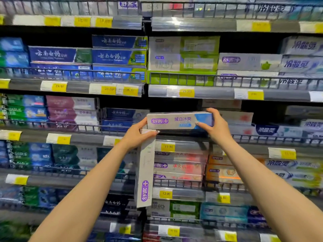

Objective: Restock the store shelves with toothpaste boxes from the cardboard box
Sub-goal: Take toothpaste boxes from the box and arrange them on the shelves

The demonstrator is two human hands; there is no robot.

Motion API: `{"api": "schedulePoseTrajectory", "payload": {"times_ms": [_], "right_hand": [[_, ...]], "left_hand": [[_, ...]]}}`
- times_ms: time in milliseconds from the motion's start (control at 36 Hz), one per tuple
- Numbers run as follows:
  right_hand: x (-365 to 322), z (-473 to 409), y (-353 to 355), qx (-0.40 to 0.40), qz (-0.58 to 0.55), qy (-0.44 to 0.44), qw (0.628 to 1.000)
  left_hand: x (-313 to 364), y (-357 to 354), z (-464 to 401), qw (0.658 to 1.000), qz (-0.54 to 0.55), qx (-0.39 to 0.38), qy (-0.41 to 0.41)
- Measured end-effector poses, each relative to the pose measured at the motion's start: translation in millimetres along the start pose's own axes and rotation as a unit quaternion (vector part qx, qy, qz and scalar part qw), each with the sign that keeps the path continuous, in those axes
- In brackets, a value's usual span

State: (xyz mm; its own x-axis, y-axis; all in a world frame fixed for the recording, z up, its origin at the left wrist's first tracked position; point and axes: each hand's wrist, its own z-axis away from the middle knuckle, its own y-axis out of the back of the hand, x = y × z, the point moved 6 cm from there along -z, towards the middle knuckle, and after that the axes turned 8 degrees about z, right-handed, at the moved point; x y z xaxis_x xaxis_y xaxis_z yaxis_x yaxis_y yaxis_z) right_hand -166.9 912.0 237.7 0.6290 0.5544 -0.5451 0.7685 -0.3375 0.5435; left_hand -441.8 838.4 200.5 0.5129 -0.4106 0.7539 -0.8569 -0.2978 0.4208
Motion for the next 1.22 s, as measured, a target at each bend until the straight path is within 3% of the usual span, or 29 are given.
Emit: {"api": "schedulePoseTrajectory", "payload": {"times_ms": [361, 667, 889, 1056, 1139, 1222], "right_hand": [[16.4, -4.6, -16.3, -0.045, 0.133, 0.025, 0.990], [9.3, -1.7, -15.5, -0.030, 0.095, 0.034, 0.994], [9.9, 4.0, -19.8, -0.005, 0.245, 0.079, 0.966], [3.7, 6.4, -18.9, -0.004, 0.238, 0.098, 0.966], [-17.3, 24.2, -15.0, 0.038, 0.171, 0.187, 0.967], [-34.4, 49.2, -27.0, -0.015, 0.104, 0.224, 0.969]], "left_hand": [[-9.5, -12.0, -1.0, 0.998, -0.058, -0.006, 0.031], [-9.8, -8.2, -3.6, 0.998, -0.025, 0.053, 0.017], [-15.8, -8.5, -3.6, 0.995, -0.087, 0.030, 0.038], [-13.5, -9.0, 0.7, 0.994, -0.100, 0.025, 0.032], [-8.7, -1.7, 10.0, 0.995, -0.049, 0.083, -0.002], [-0.4, 9.3, 21.2, 0.988, -0.006, 0.149, -0.033]]}}
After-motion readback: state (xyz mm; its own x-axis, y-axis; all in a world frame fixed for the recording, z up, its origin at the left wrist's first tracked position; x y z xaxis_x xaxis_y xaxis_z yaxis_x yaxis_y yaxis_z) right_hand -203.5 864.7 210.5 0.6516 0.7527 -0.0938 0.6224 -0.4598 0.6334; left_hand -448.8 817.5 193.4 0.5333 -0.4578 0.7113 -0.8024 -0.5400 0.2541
